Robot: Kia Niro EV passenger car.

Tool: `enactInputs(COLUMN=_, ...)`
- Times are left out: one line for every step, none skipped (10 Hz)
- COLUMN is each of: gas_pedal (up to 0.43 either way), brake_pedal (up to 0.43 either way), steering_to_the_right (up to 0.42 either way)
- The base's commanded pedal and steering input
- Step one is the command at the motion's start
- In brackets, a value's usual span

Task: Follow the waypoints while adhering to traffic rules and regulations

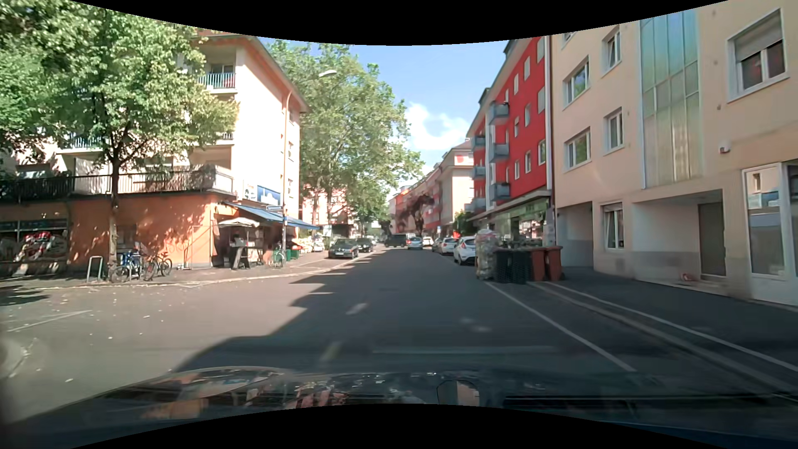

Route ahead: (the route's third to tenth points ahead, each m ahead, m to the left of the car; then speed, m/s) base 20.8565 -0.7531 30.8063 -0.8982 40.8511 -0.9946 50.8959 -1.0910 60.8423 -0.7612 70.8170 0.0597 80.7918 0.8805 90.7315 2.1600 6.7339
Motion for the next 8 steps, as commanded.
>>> enactInputs(gas_pedal=0.059, brake_pedal=0.0, steering_to_the_right=-0.006)
enactInputs(gas_pedal=0.059, brake_pedal=0.0, steering_to_the_right=-0.005)
enactInputs(gas_pedal=0.059, brake_pedal=0.0, steering_to_the_right=-0.006)
enactInputs(gas_pedal=0.059, brake_pedal=0.0, steering_to_the_right=-0.005)
enactInputs(gas_pedal=0.059, brake_pedal=0.0, steering_to_the_right=-0.005)
enactInputs(gas_pedal=0.059, brake_pedal=0.0, steering_to_the_right=-0.006)
enactInputs(gas_pedal=0.059, brake_pedal=0.0, steering_to_the_right=-0.006)
enactInputs(gas_pedal=0.039, brake_pedal=0.0, steering_to_the_right=-0.006)
